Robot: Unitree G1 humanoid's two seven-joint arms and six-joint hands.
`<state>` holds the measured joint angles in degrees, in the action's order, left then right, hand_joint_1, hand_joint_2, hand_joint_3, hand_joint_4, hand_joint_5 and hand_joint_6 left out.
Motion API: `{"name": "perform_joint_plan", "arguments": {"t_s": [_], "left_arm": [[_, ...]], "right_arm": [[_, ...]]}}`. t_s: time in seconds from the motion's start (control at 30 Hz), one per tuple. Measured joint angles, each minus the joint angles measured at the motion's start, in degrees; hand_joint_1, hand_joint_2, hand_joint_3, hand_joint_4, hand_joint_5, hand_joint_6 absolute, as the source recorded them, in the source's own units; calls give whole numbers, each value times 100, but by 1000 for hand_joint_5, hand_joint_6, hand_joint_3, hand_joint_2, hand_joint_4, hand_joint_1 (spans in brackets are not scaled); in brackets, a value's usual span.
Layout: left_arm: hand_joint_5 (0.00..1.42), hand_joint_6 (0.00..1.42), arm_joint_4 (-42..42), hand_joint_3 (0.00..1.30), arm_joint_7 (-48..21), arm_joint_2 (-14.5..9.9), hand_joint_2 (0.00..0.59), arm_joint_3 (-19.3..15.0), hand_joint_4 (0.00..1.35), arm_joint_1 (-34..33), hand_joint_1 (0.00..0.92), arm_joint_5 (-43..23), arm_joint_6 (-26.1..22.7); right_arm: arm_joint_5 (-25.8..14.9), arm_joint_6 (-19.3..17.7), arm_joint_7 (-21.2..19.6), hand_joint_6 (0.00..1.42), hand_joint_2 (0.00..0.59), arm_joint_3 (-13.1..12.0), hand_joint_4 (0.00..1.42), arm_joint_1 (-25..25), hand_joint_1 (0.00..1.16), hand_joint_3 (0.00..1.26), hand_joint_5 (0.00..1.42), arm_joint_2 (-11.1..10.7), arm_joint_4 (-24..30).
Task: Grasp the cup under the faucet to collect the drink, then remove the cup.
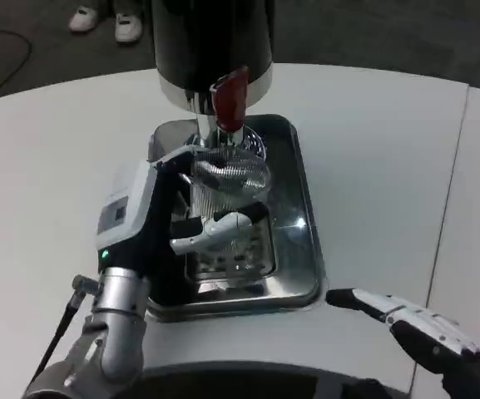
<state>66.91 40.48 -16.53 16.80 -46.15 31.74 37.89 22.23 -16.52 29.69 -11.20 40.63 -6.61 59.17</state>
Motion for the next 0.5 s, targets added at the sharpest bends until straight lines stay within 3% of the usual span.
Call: {"name": "perform_joint_plan", "arguments": {"t_s": [0.07, 0.13, 0.17, 0.33, 0.5], "left_arm": [[768, 878, 0, 585, 106, -2, 23, -2, 561, 50, 639, 2, 18], [729, 762, 0, 476, 286, -23, 48, -1, 470, 142, 339, 27, 23], [685, 709, 0, 426, 340, -42, 41, -1, 433, 198, 285, 32, 24], [563, 570, 0, 272, 394, -68, 38, -1, 343, 274, 253, 35, 26], [364, 382, 9, 27, 387, -70, 0, -1, 100, 274, 183, 30, 73]], "right_arm": [[0, 0, -13, 143, 508, -3, 161, -13, 247, 184, 134, 19, 0], [1, 0, -33, 143, 514, -7, 168, -27, 249, 190, 142, 49, 0], [1, 0, -34, 143, 515, -9, 170, -32, 250, 191, 143, 59, 0], [2, 2, -41, 145, 517, -11, 171, -75, 252, 194, 144, 95, 0], [12, 41, -41, 156, 527, -2, 183, -159, 259, 203, 155, 105, 0]]}}
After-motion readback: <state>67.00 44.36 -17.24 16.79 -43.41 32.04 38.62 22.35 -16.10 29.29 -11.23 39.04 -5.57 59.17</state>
